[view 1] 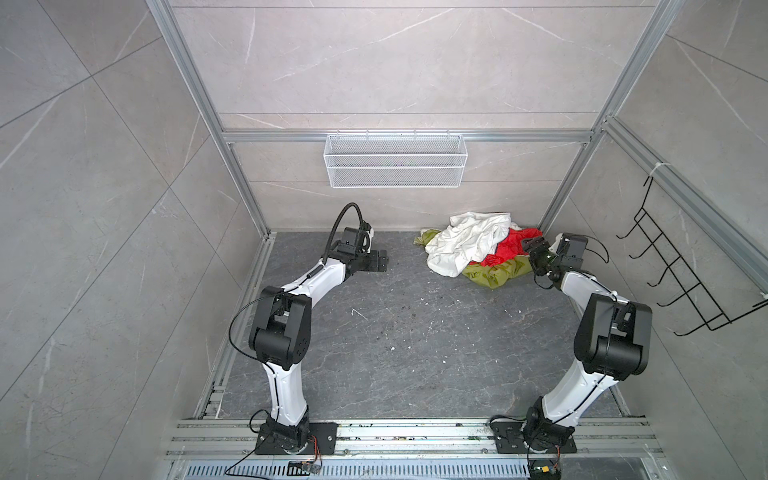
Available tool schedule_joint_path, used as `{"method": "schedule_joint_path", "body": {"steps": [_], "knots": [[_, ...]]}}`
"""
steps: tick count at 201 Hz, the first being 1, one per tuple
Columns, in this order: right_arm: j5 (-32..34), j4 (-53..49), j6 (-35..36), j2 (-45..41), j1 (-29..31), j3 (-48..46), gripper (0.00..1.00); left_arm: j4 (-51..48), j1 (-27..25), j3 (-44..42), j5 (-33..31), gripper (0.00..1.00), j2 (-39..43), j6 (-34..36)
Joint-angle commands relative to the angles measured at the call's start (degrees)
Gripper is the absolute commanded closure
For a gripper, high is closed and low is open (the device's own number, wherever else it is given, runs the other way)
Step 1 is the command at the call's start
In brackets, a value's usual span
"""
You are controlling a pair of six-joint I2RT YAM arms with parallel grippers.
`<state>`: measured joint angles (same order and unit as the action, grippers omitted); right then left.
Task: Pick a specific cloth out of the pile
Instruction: 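Reach the right gripper to the red cloth while the left arm advances, then close the right gripper on the red cloth and start lifting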
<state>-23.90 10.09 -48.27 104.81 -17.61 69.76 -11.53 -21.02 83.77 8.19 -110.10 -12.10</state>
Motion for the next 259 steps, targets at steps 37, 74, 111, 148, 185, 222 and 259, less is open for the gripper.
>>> {"method": "schedule_joint_path", "body": {"steps": [37,74,111,148,185,222,259], "knots": [[-7.01,1.45,-10.08,3.40,-0.93,-0.69,0.27,0.54,-0.62,2.26,2.10,0.04,-1.34,-1.53],[-10.78,2.62,-17.07,6.68,-1.73,0.73,0.35,0.81,-0.89,1.98,2.45,0.04,-1.49,-1.65],[-11.20,4.55,-17.32,8.58,-1.83,1.59,0.46,0.89,-1.12,1.99,2.53,0.04,-1.60,-1.90],[-11.74,7.12,-17.56,9.61,-1.23,1.90,0.53,1.16,-1.22,1.94,2.51,0.04,-1.69,-2.02],[-12.62,6.91,-16.32,11.18,-0.59,3.56,0.60,1.33,-1.44,1.62,2.54,0.04,-1.44,-2.32],[-13.45,7.79,-15.53,11.70,-0.59,4.44,0.67,1.31,-1.48,1.32,2.54,0.04,-1.08,-2.11],[-13.62,7.22,-13.57,11.20,-0.59,4.78,0.77,1.32,-1.48,1.14,2.47,0.04,-0.64,-1.76]]}}
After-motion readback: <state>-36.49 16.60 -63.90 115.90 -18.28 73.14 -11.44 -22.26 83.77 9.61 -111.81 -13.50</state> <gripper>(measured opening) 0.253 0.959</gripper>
